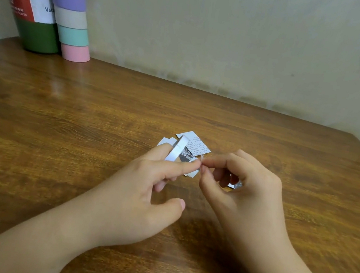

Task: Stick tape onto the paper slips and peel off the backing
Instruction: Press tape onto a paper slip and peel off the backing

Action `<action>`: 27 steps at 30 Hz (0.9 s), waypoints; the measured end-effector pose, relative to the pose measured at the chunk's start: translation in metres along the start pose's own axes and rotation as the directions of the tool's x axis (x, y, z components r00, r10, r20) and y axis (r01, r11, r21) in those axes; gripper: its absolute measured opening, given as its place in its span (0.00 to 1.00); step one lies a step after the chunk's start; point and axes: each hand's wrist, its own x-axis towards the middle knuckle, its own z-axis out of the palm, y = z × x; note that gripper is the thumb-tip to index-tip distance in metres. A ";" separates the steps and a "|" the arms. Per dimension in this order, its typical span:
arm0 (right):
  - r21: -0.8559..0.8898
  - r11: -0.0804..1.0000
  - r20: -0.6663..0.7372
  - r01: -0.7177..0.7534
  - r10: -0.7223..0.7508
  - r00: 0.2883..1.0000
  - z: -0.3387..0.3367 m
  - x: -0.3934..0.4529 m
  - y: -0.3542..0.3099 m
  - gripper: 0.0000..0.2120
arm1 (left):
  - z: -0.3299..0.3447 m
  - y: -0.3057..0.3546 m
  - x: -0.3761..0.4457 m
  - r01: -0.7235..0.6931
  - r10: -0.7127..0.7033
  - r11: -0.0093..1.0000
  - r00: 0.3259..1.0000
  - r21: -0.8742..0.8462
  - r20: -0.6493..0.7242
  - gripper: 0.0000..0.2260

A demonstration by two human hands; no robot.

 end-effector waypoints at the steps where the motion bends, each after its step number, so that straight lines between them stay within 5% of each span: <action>1: 0.015 1.000 0.004 -0.011 0.011 1.000 0.000 0.000 -0.001 0.03 | -0.001 0.000 0.000 0.006 -0.006 1.000 1.000 -0.019 -0.001 0.27; 9: 0.141 0.987 0.030 -0.075 0.072 0.997 -0.003 0.000 -0.002 0.02 | -0.005 0.000 0.001 0.059 -0.054 0.980 0.998 -0.191 0.033 0.24; 27: 0.067 0.998 0.054 -0.018 0.015 0.998 -0.003 0.001 -0.003 0.06 | -0.008 0.004 0.002 0.117 -0.104 0.935 0.993 -0.334 0.058 0.19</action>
